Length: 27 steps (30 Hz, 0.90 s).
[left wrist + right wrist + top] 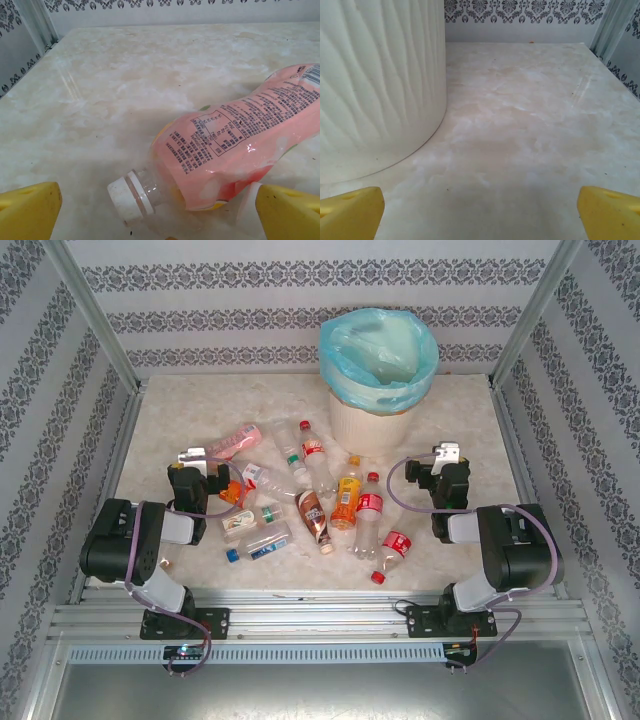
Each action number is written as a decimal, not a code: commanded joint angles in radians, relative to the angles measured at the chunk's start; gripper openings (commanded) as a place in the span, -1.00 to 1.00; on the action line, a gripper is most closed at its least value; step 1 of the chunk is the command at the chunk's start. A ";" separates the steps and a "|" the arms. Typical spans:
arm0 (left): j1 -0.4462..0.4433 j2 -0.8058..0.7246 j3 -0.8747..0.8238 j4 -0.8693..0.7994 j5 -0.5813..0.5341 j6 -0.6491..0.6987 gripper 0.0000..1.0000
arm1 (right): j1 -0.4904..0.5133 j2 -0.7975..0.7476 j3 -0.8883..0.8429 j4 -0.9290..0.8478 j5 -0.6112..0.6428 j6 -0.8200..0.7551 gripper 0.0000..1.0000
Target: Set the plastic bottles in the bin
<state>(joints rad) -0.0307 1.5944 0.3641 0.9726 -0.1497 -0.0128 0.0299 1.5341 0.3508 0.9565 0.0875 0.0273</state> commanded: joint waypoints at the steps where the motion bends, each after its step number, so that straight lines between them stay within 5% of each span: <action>1: 0.009 -0.006 0.006 0.002 0.009 -0.007 1.00 | 0.001 -0.003 0.016 0.010 -0.020 -0.001 0.97; 27: 0.009 -0.006 0.007 0.002 0.010 -0.007 1.00 | -0.013 -0.002 0.020 0.001 -0.035 0.010 0.96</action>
<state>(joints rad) -0.0307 1.5944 0.3641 0.9726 -0.1497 -0.0128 0.0277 1.5341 0.3519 0.9527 0.0692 0.0277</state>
